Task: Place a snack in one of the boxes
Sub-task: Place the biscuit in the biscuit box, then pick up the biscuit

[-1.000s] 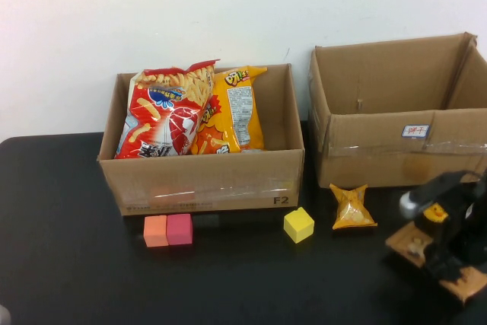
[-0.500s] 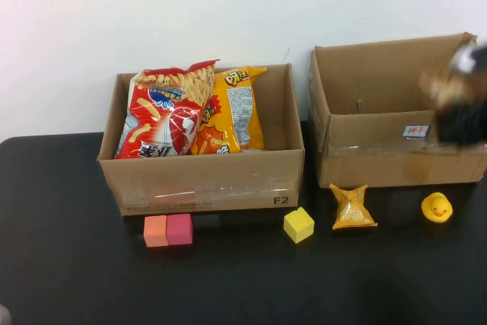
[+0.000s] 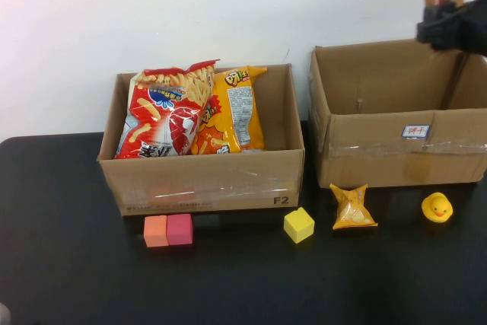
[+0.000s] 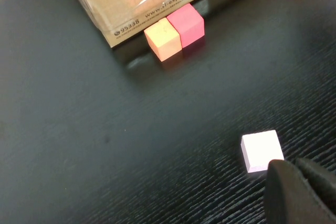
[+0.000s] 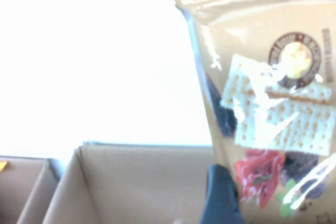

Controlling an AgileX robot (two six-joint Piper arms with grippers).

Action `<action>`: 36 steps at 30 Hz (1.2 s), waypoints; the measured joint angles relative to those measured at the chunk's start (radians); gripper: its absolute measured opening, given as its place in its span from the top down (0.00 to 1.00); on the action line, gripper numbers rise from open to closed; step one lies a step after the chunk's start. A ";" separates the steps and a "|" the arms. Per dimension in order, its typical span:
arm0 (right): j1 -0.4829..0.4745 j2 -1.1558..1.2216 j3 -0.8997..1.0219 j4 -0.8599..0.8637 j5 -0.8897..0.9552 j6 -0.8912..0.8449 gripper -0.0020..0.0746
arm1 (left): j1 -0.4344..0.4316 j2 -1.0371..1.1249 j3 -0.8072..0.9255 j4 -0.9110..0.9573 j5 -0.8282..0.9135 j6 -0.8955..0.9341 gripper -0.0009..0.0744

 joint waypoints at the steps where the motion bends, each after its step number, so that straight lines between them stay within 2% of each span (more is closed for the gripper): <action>1: 0.000 0.037 -0.029 0.026 0.014 0.000 0.39 | 0.000 0.000 0.000 0.000 0.000 0.000 0.99; 5: 0.000 0.161 -0.125 0.117 0.143 0.000 0.32 | 0.000 0.000 0.000 0.000 -0.002 0.000 0.99; 7: 0.000 0.203 -0.167 0.130 0.240 0.000 0.26 | 0.000 0.000 0.000 0.000 -0.002 0.000 0.99; 10: 0.000 0.219 -0.211 0.134 0.345 0.000 0.22 | 0.000 0.000 0.000 0.000 -0.002 0.000 0.99; 19: 0.000 0.105 -0.250 0.082 0.561 0.004 0.20 | 0.000 0.000 0.000 0.000 -0.002 0.000 0.99; 25: 0.000 0.023 -0.254 0.067 0.774 0.126 0.20 | 0.000 0.000 0.000 0.000 -0.002 0.000 0.99; 32: 0.010 0.023 -0.080 0.058 0.849 0.154 0.20 | 0.000 0.000 0.000 -0.006 -0.002 0.000 0.99; 36: 0.042 0.023 0.101 0.061 0.788 0.139 0.20 | 0.000 0.000 0.003 -0.013 -0.004 -0.002 0.99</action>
